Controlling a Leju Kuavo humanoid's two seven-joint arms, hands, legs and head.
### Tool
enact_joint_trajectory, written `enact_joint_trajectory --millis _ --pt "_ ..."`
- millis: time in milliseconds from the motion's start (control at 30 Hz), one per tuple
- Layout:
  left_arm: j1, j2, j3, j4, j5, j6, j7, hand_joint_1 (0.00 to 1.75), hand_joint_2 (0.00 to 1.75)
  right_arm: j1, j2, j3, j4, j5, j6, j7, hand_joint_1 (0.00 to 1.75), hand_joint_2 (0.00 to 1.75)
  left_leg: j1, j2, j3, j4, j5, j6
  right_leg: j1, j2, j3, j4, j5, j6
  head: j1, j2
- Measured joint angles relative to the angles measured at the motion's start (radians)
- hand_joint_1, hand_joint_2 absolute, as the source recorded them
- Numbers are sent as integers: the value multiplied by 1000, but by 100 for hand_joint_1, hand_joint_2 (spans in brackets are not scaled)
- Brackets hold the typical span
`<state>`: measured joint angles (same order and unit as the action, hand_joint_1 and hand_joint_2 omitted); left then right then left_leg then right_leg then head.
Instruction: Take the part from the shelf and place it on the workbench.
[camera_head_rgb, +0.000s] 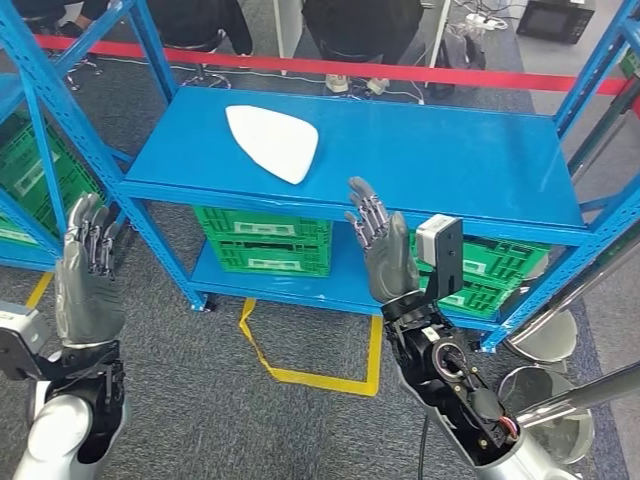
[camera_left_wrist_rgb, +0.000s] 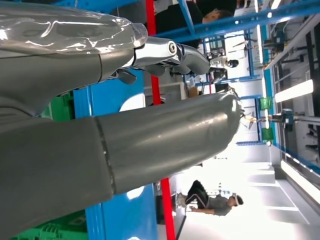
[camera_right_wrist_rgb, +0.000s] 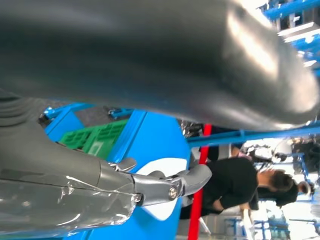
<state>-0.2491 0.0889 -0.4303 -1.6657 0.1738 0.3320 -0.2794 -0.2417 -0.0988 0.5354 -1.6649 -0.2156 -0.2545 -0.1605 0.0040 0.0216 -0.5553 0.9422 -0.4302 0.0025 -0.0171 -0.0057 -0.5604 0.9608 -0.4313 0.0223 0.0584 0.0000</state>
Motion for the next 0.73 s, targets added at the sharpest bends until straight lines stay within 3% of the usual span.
enact_joint_trajectory --millis 100,233,433,733 --pt "-5 -3 -1 4 -8 1 2 0 0 8 -1 -5 -2 1 -6 13 0 0 1 3 1 -1 3 8 2 7 1 -2 3 -3 -13 0" --pt "-16 -12 -3 14 -9 -2 -5 0 0 11 -5 -17 -4 -14 -20 32 0 0 3 7 6 -10 6 4 7 10 1 -2 2 -14 -28 0" --pt "-28 -28 -4 46 11 -29 -35 0 0 22 -21 -24 -24 -17 -69 66 0 0 6 8 7 -16 7 -14 8 10 1 -2 2 -19 -31 0" --pt "-33 -39 -4 73 15 -30 -39 0 0 26 -29 -24 -37 -17 -75 69 0 0 3 8 7 -15 6 -16 7 10 2 -3 2 -18 -31 0"
